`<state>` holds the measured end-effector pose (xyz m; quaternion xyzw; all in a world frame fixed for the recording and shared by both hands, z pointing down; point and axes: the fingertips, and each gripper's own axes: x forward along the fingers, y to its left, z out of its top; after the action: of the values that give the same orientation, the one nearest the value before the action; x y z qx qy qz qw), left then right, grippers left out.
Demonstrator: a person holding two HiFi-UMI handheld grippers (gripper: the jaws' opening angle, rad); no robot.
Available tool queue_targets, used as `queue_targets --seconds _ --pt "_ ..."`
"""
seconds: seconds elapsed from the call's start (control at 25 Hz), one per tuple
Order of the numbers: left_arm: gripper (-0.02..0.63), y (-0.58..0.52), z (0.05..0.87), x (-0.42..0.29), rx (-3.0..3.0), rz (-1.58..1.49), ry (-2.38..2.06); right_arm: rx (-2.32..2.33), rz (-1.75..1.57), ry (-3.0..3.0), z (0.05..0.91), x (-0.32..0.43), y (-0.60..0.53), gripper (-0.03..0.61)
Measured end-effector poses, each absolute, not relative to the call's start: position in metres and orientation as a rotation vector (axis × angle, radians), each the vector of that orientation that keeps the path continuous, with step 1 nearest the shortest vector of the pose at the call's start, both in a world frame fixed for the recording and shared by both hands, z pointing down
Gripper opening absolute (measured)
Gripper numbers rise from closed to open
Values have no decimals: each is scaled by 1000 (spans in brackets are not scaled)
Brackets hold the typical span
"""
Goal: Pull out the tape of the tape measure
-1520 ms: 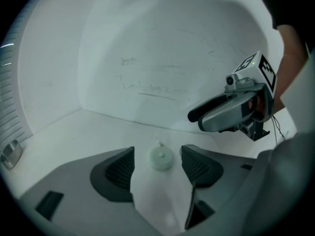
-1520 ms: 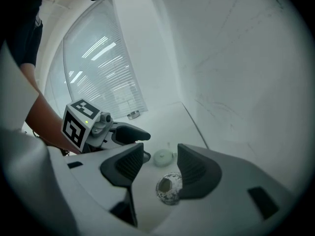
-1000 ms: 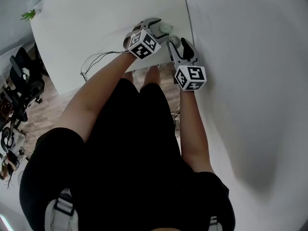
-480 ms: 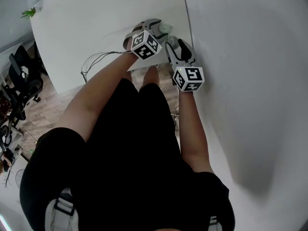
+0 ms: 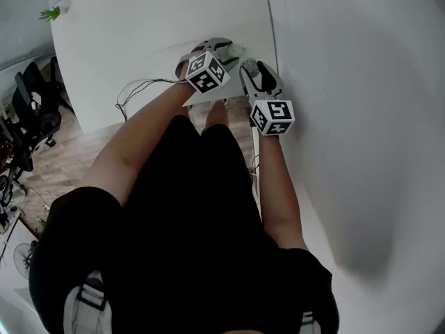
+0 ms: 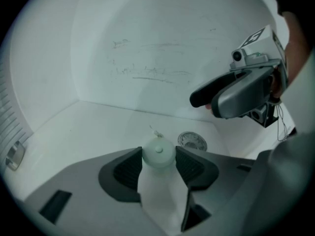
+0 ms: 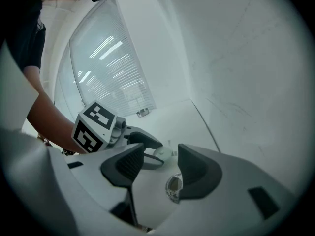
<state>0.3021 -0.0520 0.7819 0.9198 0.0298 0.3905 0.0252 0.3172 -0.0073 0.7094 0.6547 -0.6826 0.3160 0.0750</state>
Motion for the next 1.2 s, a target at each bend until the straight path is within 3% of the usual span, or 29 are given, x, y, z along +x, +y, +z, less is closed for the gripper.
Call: queue_targets --seconds 0.16,0.36,1.2 --pt "224 -62 765 277 2837 1177 50 1921 919 -2094 703 306 -17 204" --pt "224 -73 686 261 2843 1107 18 1845 882 -2142 638 296 -31 198" --pt "224 -114 608 160 2905 1035 -150 1344 624 -2492 602 198 -84 176"
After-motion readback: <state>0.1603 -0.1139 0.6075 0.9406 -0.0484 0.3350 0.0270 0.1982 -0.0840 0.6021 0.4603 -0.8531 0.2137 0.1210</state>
